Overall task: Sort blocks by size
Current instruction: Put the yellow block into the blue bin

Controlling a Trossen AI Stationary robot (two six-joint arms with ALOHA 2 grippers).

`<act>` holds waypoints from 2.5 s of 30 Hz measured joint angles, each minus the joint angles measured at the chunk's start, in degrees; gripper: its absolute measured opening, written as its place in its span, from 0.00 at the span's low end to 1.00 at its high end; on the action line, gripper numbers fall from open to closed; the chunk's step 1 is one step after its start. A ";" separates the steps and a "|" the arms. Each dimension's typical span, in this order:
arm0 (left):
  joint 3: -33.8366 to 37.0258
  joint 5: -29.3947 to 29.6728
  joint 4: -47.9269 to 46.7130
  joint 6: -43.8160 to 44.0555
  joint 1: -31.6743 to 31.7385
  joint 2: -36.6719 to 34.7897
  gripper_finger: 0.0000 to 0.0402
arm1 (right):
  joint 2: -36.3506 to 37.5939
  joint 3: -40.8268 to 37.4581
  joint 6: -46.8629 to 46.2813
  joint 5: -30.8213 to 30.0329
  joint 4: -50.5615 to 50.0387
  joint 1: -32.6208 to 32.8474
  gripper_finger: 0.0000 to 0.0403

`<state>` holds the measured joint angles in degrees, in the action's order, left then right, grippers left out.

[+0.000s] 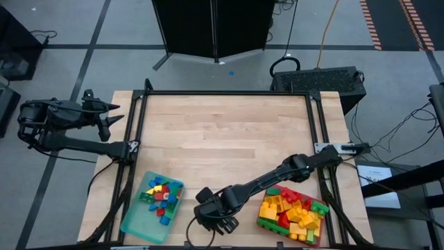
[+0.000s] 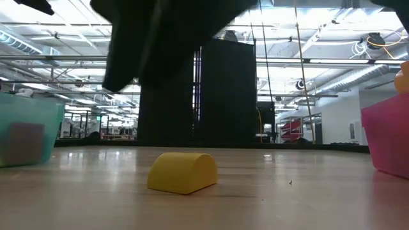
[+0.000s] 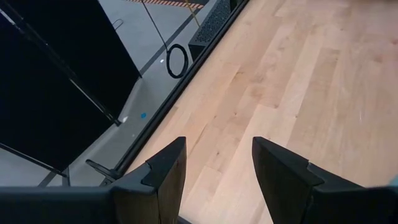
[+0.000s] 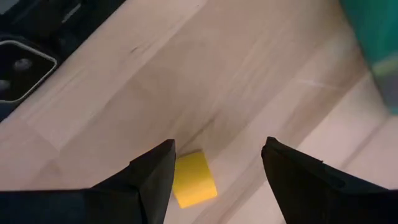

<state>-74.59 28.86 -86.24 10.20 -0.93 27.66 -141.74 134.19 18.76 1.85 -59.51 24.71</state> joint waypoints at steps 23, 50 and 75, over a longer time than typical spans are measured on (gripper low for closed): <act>0.00 0.13 -0.24 0.00 0.00 0.00 0.47 | -6.76 -0.24 4.44 0.46 -7.25 -0.03 0.53; 0.00 0.42 -0.10 1.57 0.01 0.00 0.47 | -3.24 0.64 -1.54 -5.08 20.28 -6.97 0.28; -0.01 0.59 0.24 1.73 0.00 0.00 0.47 | -6.65 0.75 -16.08 2.68 47.82 -13.57 0.29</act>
<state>-74.60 29.45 -86.00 11.92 -0.93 27.66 -148.40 134.94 2.68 4.53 -11.69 11.14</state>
